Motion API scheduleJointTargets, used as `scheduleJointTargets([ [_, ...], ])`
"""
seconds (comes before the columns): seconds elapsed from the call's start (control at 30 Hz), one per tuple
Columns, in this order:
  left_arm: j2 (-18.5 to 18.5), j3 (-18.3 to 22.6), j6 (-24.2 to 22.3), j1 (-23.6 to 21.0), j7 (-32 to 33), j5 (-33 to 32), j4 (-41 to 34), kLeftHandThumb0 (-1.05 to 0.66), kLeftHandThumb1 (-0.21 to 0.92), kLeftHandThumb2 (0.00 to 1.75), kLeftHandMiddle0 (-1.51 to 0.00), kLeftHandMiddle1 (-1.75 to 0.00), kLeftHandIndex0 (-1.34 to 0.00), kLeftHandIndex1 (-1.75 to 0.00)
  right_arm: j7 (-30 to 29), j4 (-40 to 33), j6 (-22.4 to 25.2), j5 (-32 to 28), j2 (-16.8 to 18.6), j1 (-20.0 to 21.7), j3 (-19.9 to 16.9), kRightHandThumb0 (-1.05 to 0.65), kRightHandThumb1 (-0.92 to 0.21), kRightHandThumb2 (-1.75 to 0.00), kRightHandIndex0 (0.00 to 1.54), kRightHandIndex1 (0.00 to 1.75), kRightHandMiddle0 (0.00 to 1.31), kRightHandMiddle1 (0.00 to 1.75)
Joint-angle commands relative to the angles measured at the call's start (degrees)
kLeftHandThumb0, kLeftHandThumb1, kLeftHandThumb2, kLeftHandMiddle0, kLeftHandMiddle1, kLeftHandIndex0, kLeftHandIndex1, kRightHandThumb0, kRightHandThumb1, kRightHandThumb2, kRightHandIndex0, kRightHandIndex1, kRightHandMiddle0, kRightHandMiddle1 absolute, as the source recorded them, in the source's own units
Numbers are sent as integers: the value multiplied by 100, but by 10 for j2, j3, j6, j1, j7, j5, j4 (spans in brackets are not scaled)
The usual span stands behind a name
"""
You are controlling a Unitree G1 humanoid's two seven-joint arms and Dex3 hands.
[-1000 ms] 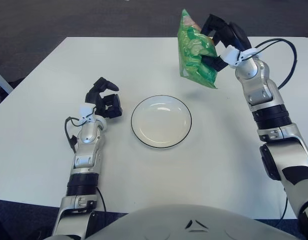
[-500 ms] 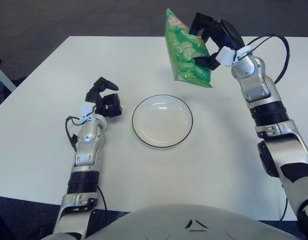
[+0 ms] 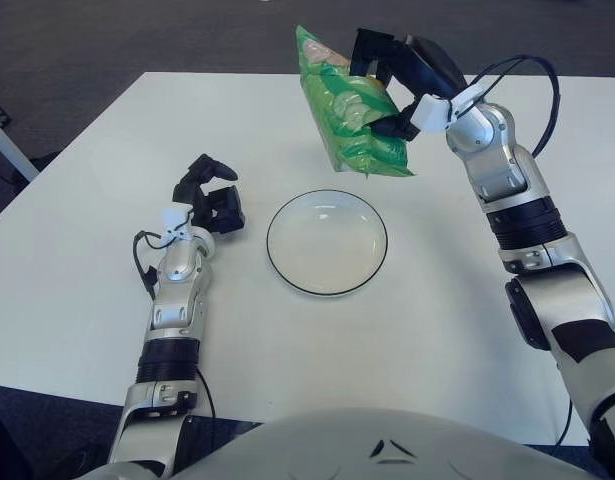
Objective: Put the snack into the plate.
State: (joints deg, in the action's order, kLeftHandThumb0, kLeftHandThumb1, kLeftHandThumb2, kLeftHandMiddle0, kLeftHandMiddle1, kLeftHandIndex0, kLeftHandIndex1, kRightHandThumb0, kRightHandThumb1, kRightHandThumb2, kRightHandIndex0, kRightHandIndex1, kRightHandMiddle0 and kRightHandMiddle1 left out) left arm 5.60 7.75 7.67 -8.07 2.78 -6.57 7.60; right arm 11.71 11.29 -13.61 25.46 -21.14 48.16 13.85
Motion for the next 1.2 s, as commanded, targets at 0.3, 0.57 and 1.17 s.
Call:
scheduleJointTargets([
  [0.3, -34, 8, 25, 42, -1, -4, 79, -49, 30, 134, -135, -175, -63, -175, 87, -90, -17, -90, 8, -63, 2, 0, 6, -175, 87, 175, 69, 174],
  [0.57, -32, 11, 35, 36, -11, -8, 94, -49, 30, 134, -135, -175, -63, -175, 92, -68, -79, -102, 17, -61, 6, 0, 7, -175, 88, 173, 69, 175],
  [1.17, -34, 13, 47, 29, -9, -3, 110, -49, 29, 135, -134, -175, -63, -175, 217, -78, -143, -206, 11, -88, 29, 0, 6, -175, 87, 174, 69, 175],
])
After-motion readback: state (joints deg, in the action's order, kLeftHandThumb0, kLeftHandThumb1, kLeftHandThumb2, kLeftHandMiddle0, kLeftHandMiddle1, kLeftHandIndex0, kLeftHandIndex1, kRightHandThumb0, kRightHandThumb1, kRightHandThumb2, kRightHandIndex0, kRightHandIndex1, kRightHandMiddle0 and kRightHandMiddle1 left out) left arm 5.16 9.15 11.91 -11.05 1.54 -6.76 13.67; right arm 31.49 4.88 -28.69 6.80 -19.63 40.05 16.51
